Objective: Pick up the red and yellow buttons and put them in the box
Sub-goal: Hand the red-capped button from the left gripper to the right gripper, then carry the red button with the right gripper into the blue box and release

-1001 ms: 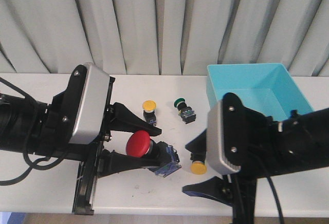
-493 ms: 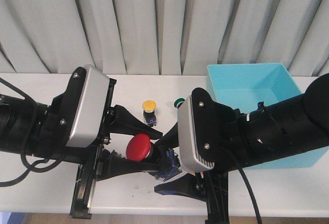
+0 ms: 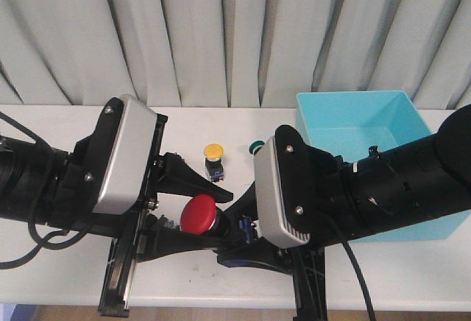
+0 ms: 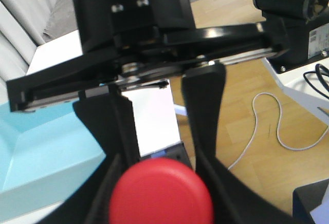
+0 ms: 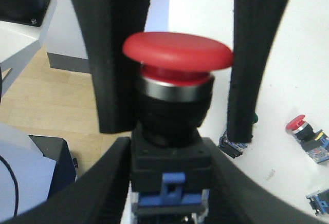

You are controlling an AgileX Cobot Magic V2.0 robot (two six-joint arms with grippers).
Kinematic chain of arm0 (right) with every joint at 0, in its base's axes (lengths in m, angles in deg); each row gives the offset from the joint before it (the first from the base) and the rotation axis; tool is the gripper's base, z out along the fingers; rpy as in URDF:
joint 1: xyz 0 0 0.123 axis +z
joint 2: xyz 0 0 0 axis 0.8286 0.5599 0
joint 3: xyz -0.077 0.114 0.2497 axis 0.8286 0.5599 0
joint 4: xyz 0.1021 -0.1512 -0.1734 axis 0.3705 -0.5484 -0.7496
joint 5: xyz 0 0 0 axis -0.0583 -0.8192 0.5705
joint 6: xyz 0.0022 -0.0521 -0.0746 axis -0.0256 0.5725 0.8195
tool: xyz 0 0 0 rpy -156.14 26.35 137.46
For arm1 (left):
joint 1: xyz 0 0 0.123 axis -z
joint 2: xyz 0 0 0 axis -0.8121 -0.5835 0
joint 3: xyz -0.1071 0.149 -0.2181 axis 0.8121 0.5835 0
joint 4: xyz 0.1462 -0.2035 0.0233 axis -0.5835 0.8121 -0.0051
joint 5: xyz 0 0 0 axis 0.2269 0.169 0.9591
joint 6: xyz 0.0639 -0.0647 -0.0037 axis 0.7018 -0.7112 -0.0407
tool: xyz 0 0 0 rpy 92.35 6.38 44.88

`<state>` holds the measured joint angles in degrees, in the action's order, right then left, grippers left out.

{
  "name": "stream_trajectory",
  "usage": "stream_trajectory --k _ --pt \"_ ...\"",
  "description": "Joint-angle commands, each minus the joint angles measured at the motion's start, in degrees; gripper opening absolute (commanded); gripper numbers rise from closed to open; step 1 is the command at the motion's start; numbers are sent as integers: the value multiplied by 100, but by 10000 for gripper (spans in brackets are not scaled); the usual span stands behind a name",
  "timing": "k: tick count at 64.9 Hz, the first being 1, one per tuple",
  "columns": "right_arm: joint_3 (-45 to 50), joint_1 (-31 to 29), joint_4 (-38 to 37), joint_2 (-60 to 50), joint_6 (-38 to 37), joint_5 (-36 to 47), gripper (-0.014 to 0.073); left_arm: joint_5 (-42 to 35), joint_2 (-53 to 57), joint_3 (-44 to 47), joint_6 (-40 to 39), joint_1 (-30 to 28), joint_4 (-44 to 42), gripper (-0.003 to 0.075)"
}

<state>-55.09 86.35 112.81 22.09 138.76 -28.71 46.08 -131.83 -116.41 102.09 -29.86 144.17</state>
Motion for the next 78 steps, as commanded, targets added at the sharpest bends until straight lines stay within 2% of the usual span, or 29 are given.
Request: stream_trajectory --k 1,10,27,36,41,51,57,65,72,78 --pt "-183 -2 248 -121 55 4 192 -24 142 -121 -41 1 468 188" --pt "-183 -2 248 -121 55 4 171 -24 142 -121 -41 1 468 288" --pt "-183 -2 248 -121 14 4 174 -24 142 -121 -107 1 375 529" --pt "-183 -2 -54 -141 -190 27 175 -70 142 -121 -378 1 -3 573" --pt "-183 -38 -546 -185 -674 36 177 -265 142 -121 -688 1 -351 573" --pt "-183 -397 -1985 -378 -2328 155 178 -756 142 -121 -1488 1 -1438 573" --pt "-183 -730 -3015 -426 -3651 222 178 -940 142 -121 -2094 1 -2100 573" --pt "-183 -1504 -4226 -335 -6259 517 178 -1065 142 -121 -2622 1 -2736 566" --pt "-202 -2308 -4840 -60 -8225 736 181 -1072 142 -121 -2762 1 -2855 557" --pt "-435 -2863 -5187 377 -8834 506 185 -1067 142 -121 -2762 1 -2855 556"
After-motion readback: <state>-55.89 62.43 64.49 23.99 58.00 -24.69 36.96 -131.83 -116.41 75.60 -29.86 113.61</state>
